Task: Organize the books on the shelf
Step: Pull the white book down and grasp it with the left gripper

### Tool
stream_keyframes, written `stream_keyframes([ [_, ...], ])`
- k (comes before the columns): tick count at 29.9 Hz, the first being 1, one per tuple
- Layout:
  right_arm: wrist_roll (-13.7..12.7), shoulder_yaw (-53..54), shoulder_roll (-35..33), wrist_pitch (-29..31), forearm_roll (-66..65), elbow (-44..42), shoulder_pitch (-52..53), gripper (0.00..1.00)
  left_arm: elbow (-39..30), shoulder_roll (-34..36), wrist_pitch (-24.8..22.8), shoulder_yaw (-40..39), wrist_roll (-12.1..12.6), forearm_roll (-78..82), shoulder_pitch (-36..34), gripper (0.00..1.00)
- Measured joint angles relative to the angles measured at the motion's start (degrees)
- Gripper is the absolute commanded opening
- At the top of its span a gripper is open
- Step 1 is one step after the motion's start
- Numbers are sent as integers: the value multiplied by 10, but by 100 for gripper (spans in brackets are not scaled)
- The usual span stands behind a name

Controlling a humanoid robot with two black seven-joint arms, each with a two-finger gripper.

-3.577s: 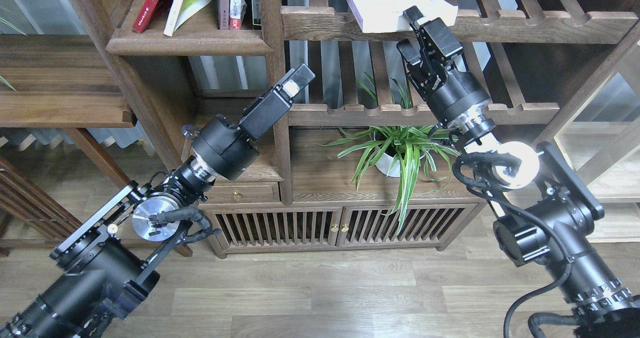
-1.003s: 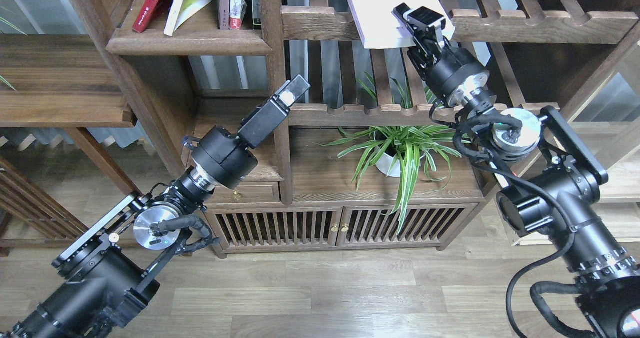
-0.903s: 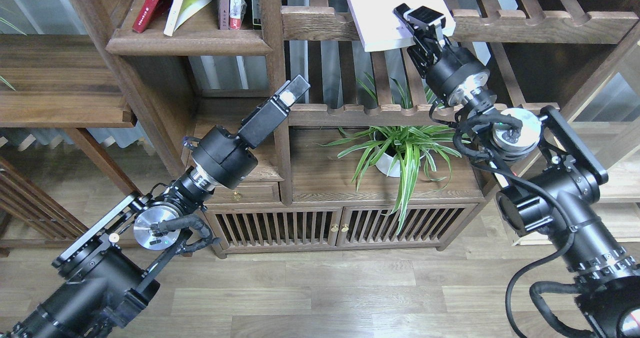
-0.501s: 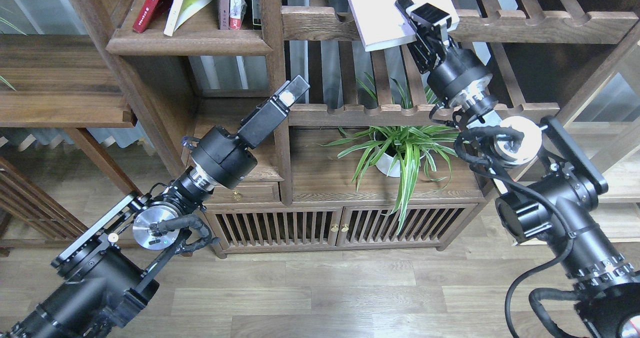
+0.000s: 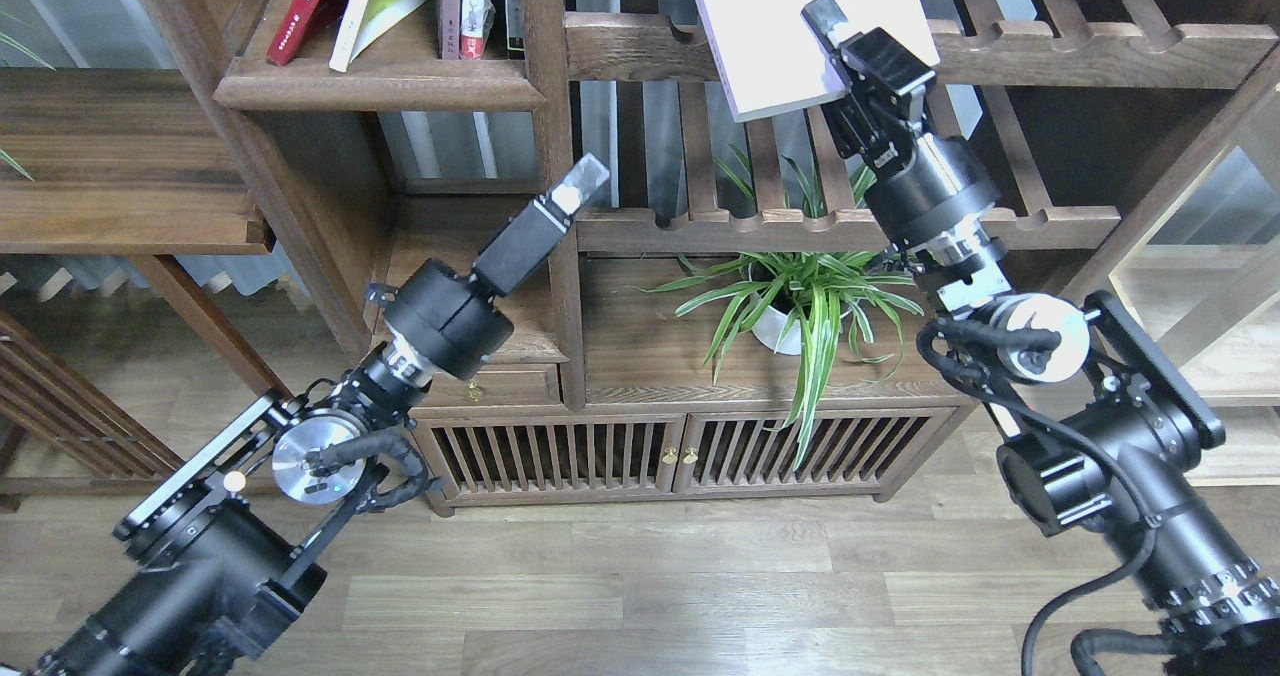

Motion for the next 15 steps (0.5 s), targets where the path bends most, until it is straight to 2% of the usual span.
stream_keyframes([
  [4, 0, -1, 0, 34, 0, 2, -14, 4, 1, -9, 0, -4, 4, -29, -11, 99],
  [15, 0, -18, 14, 39, 0, 4, -34, 4, 37, -17, 0, -5, 8, -102, -46, 99],
])
